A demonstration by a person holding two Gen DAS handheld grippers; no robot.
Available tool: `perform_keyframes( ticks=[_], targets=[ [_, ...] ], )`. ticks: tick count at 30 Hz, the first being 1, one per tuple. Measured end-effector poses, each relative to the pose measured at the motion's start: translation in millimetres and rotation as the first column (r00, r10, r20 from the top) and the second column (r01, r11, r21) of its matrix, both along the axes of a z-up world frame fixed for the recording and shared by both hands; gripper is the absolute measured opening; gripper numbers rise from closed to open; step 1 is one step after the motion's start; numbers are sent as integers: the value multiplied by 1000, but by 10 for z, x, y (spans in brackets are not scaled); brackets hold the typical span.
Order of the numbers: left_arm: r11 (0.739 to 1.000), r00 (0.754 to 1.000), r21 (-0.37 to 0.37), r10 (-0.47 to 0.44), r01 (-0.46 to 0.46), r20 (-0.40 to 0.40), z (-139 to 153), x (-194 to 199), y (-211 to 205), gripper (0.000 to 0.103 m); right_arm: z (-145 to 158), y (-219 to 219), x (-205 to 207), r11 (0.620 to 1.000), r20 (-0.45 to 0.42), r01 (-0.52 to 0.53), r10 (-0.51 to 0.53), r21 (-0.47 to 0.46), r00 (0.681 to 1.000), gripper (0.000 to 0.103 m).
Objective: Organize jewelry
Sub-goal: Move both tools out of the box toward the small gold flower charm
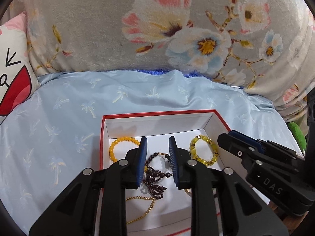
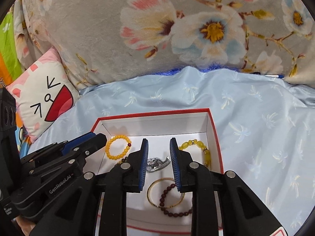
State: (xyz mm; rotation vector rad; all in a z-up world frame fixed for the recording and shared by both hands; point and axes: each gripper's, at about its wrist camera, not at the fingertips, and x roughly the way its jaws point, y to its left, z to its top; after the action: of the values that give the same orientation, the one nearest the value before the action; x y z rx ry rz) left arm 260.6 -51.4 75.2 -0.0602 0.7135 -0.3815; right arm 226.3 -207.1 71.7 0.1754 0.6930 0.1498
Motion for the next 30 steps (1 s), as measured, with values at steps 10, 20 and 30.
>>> perform_keyframes(
  ticks=[10,20,30],
  targets=[
    [1000,999,27,12,-13,49,173,-480,79,22,130,-18,-504,1000,32,-1,1,-8,999,24],
    [998,998,63,-4,0,61,168,-1078,198,22,2,-43,-1166,999,15,3,-2,-36,1000,24],
    [997,999,79,-1,4,-42,-318,-1547,390,22,-401,-171,-1762,998,-68,36,-39,-47,997,24]
  ],
)
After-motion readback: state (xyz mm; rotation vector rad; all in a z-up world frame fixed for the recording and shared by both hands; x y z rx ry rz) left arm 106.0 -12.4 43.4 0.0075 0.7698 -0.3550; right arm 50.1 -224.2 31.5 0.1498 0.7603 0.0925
